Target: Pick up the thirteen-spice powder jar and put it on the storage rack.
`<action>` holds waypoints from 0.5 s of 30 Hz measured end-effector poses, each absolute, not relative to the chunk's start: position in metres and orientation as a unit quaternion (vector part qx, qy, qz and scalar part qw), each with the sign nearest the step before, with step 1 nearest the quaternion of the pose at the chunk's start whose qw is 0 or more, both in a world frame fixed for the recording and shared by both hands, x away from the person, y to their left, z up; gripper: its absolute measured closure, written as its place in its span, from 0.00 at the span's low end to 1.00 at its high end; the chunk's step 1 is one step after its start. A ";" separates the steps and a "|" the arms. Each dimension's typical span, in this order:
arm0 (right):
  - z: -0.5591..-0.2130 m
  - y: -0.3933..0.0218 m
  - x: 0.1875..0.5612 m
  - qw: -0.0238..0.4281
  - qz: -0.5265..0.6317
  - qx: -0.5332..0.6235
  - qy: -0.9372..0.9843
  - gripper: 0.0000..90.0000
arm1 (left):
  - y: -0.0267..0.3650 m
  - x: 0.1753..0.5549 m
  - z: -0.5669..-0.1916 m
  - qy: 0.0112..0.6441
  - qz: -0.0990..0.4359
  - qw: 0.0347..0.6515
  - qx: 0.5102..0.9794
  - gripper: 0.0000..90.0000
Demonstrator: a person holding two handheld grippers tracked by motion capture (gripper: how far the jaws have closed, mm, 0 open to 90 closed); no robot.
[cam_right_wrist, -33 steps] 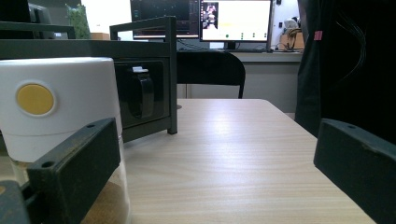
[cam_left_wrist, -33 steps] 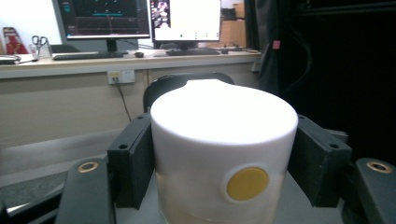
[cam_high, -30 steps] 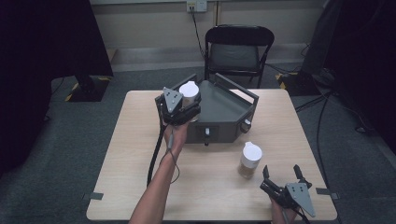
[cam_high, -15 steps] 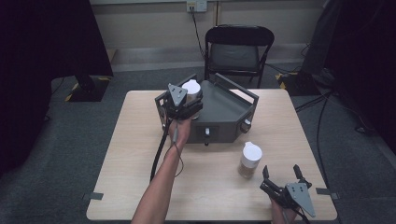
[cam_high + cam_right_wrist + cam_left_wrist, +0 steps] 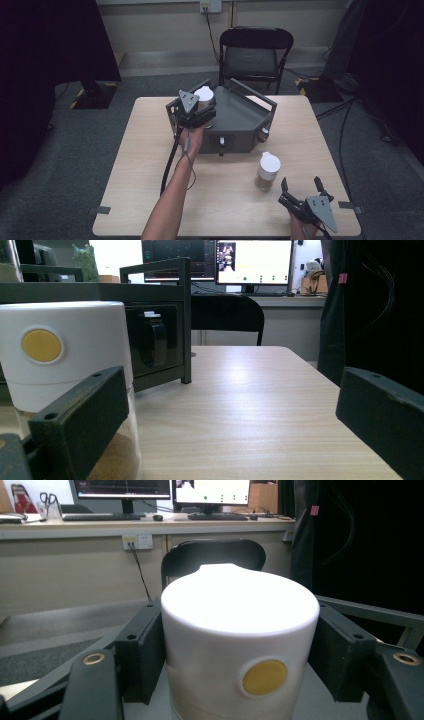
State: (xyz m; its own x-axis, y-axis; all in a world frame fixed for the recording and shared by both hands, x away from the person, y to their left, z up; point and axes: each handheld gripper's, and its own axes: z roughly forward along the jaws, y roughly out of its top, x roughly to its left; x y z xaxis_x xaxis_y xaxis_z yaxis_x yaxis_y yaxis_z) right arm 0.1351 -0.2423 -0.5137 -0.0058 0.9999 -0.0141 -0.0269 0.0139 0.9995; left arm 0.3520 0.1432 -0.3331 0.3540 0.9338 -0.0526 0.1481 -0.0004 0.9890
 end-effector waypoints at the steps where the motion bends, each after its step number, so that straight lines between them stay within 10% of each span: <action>1: -0.514 -0.242 0.135 0.509 0.505 0.488 0.498 0.00 | 0.144 0.352 -0.334 0.446 0.355 0.553 0.607 0.34; 6: -0.514 -0.242 0.135 0.509 0.504 0.489 0.498 0.00 | 0.146 0.352 -0.338 0.440 0.352 0.562 0.606 0.33; 15: -0.514 -0.242 0.135 0.509 0.504 0.489 0.498 0.00 | 0.149 0.351 -0.340 0.460 0.349 0.570 0.585 0.02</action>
